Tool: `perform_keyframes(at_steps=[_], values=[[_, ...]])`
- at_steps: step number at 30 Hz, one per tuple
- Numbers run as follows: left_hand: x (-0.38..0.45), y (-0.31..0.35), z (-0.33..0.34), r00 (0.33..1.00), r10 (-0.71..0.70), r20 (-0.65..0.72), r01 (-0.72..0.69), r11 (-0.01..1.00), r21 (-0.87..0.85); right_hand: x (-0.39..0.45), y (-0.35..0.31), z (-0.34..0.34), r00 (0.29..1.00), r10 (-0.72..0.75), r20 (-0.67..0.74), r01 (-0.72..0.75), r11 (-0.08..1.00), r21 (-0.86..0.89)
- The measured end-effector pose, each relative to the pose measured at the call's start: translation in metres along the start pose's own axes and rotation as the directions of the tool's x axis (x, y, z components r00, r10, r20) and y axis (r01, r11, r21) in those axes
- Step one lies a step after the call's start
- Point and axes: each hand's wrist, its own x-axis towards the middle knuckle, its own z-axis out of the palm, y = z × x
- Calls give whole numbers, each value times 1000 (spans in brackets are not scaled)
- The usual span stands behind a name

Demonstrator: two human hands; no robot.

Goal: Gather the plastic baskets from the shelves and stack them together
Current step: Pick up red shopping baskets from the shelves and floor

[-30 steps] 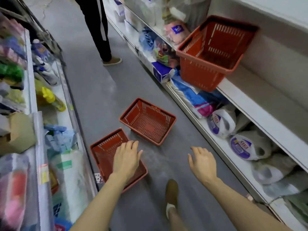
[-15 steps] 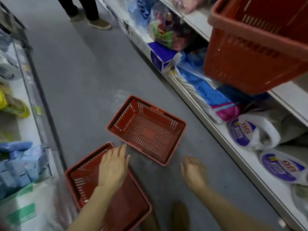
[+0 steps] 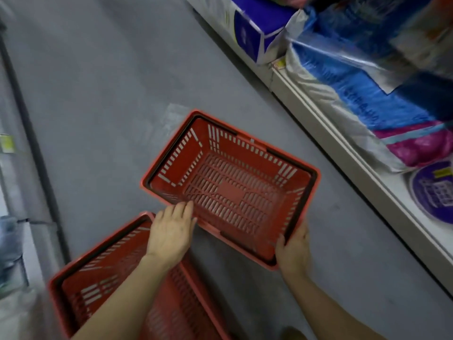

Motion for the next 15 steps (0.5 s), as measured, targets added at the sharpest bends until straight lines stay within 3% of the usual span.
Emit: perform_keyframes(at_steps=[3,6,9,11,13,15], values=[[24,-11,18,1000,-15,9,16,1000,-4,14,8,-12,997,-27,-68,29,999,41],[52,-20,28,979,-205,11,205,973,-105,40,28,-36,993,-69,-94,71,997,10],[74,-19,42,885,-429,179,457,874,-165,60,56,-62,994,-68,-85,68,998,-7],[84,-13,51,823,-473,315,561,764,-319,65,67,-71,994,-87,-63,88,996,20],[84,-3,50,845,-450,290,535,711,-456,67,69,-79,995,-67,-78,71,996,48],[78,4,40,891,-419,173,448,756,-477,66,68,-91,990,-29,-139,41,995,87]])
